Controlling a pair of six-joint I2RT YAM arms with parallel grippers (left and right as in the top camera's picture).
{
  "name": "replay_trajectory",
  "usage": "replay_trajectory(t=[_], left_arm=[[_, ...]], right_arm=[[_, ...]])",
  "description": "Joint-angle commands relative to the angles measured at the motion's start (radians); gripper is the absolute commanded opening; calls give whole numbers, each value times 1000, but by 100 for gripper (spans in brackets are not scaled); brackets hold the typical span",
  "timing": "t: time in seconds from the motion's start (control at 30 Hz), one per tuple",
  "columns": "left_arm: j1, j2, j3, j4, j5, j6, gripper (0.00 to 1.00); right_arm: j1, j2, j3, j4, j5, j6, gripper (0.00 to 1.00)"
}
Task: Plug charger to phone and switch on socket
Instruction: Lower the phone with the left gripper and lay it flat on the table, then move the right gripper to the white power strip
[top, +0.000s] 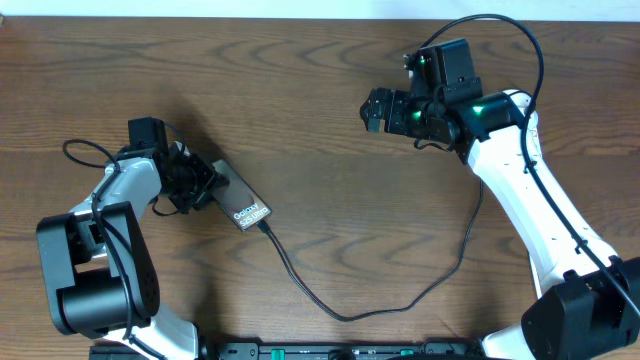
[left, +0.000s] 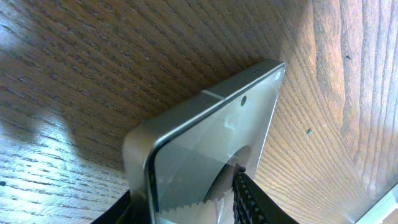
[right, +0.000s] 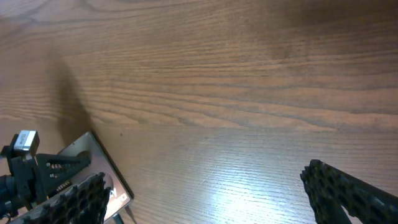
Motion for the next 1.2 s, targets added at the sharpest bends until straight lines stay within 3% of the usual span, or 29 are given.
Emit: replay_trajectory(t=[0.0, 0.17, 0.33, 0.5, 0.63, 0.9, 1.03, 1.17], left_arm=[[-2, 3, -13, -21, -25, 6, 37], [-2, 3, -13, -39, -25, 6, 43], [-2, 3, -13, -40, -25, 6, 44], [-1, -22, -11, -39, -18, 44, 61], [-1, -192, -11, -69, -87, 60, 69], [-4, -594, 21, -48, -46, 169, 91], [-7, -655, 97, -109, -47, 205, 97], [-51, -641, 142, -112, -47, 220, 98]], right_arm=[[-2, -18, 8, -2, 12, -11, 99], [-2, -19, 8, -3, 12, -11, 99], [-2, -19, 8, -4, 12, -11, 99], [-4, -19, 8, -4, 13, -12, 99], [-4, -18, 8, -5, 35, -19, 99], [-7, -23, 8, -24, 36, -67, 99], [-51, -57, 37, -50, 34, -87, 99], [-144, -70, 209, -214, 26, -182, 99]])
